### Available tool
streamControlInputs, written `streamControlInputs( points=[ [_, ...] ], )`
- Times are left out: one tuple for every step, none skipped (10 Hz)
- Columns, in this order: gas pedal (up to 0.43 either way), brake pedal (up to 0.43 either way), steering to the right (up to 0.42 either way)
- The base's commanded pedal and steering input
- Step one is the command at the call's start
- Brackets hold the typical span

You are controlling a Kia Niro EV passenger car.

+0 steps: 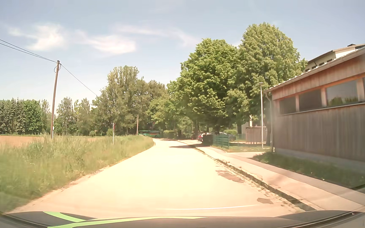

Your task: Follow the waypoints while adhering to traffic rules and regulations

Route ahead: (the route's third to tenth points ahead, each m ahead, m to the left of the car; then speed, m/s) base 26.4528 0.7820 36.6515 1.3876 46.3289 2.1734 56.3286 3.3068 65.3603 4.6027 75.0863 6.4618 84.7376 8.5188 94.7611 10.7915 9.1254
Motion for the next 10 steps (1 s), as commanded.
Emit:
streamControlInputs(
  points=[
    [0.087,0.000,-0.008],
    [0.079,0.000,-0.008],
    [0.079,0.000,-0.008],
    [0.079,0.000,-0.009],
    [0.079,0.000,-0.012],
    [0.079,0.000,-0.012],
    [0.079,0.000,-0.012],
    [0.079,0.000,-0.012],
    [0.079,0.000,-0.009],
    [0.079,0.000,-0.007]
  ],
)
